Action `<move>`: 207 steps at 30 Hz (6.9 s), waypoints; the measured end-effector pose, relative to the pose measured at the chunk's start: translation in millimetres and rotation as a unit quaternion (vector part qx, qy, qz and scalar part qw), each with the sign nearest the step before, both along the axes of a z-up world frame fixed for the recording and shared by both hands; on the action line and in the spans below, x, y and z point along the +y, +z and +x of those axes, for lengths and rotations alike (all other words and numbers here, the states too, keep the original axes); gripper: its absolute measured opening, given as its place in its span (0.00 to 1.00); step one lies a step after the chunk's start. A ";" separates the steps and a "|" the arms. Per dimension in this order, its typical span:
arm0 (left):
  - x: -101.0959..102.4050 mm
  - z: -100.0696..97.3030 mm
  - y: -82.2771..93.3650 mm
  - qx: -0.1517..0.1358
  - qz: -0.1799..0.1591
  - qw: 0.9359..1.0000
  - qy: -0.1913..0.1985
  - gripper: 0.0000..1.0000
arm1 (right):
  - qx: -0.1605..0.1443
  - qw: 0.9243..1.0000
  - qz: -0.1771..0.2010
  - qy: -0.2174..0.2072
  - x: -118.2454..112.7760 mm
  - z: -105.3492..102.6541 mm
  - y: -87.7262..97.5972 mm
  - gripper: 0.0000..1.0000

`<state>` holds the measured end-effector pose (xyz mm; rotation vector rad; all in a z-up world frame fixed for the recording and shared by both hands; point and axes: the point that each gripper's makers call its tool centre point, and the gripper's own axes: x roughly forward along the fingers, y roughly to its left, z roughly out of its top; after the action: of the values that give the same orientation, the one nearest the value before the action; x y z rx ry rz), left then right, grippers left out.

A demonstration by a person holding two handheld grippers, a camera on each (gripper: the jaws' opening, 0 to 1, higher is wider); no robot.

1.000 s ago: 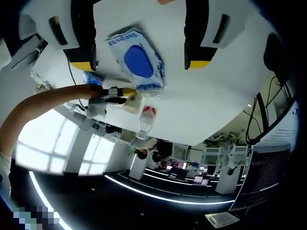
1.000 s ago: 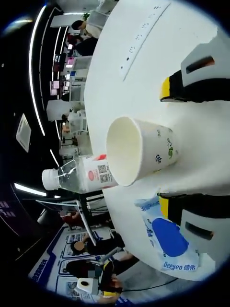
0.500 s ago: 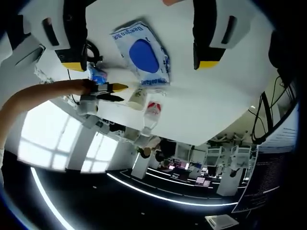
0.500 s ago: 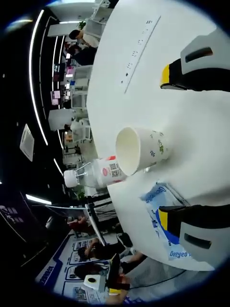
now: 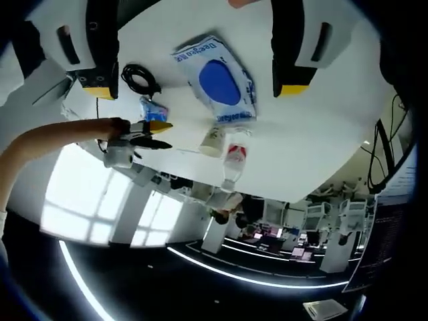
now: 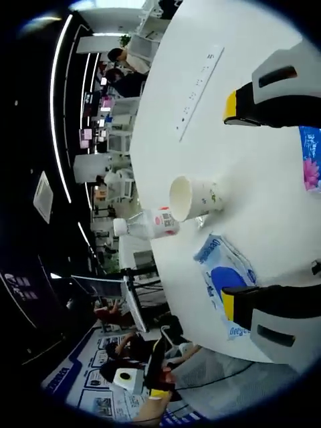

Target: Arrange the tabletop items into an orderly group along one side of the table until the central work area is clear of visible clutter.

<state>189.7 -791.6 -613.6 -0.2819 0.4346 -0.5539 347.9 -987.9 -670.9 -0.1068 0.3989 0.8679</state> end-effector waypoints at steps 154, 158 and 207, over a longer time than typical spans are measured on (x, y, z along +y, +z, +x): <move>-28.9 23.8 26.7 0.018 -0.038 0.997 -0.072 0.82 | 0.078 0.989 0.015 -0.122 -86.3 -126.5 -26.5 0.86; -24.7 23.0 23.9 0.020 -0.041 0.996 -0.073 0.82 | 0.080 0.990 0.015 -0.113 -77.9 -128.7 -27.8 0.86; -40.9 19.2 14.1 0.040 -0.014 0.997 -0.070 0.85 | 0.076 0.987 0.040 -0.135 -110.9 -124.4 -21.3 0.88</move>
<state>208.9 -832.5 -599.5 -0.3036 0.5270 -0.6879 223.6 -1098.8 -692.2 0.0872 0.5071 0.6241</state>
